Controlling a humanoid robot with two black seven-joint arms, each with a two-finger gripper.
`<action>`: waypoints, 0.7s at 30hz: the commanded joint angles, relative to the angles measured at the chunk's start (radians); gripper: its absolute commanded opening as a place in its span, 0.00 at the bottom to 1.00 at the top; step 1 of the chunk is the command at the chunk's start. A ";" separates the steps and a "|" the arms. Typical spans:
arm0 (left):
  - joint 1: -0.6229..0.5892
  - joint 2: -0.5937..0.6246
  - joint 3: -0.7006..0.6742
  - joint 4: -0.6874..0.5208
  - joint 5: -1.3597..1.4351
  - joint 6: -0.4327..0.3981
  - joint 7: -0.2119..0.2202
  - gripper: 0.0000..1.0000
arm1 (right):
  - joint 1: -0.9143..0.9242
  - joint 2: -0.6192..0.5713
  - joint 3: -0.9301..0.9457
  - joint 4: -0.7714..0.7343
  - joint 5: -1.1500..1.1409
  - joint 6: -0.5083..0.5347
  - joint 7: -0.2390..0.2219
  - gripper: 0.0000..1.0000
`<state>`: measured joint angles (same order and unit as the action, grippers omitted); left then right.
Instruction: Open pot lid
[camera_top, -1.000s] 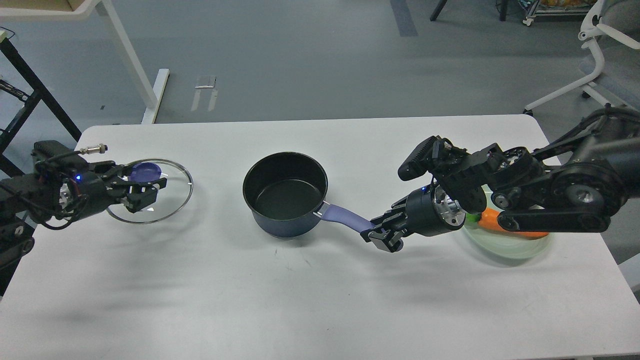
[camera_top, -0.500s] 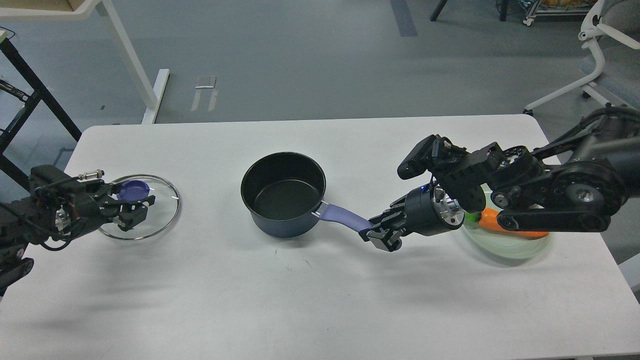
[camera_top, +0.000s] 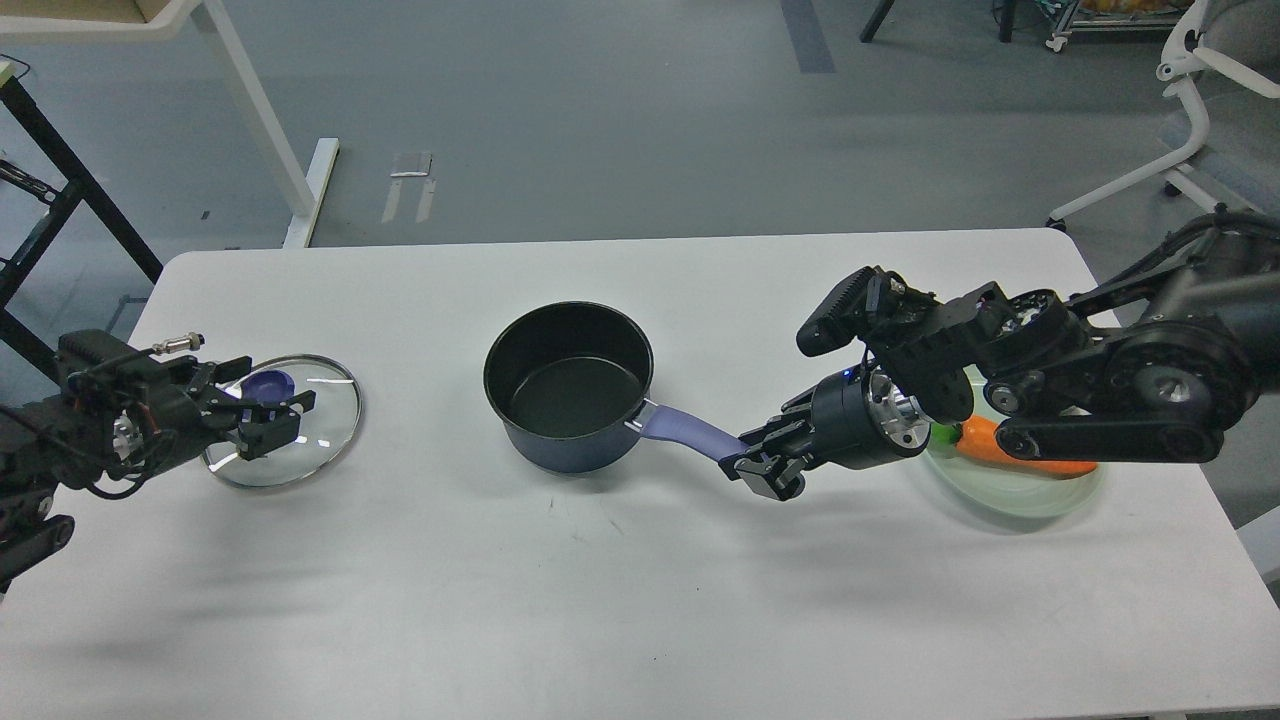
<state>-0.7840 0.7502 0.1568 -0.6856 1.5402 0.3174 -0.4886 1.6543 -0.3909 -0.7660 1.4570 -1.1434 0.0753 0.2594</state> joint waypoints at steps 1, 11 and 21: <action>-0.020 0.006 -0.011 -0.002 -0.130 -0.006 0.000 0.99 | 0.001 0.003 0.000 -0.001 0.001 0.000 0.000 0.32; -0.216 0.003 -0.013 -0.012 -0.817 -0.165 0.005 0.99 | -0.011 -0.014 0.020 -0.003 0.004 -0.043 -0.002 0.69; -0.282 -0.003 -0.055 -0.003 -1.382 -0.270 0.019 0.99 | -0.068 -0.170 0.288 -0.058 0.220 -0.088 0.003 0.97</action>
<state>-1.0639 0.7546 0.1360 -0.6993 0.2751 0.0547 -0.4703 1.6244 -0.4943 -0.6049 1.4368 -1.0101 -0.0119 0.2595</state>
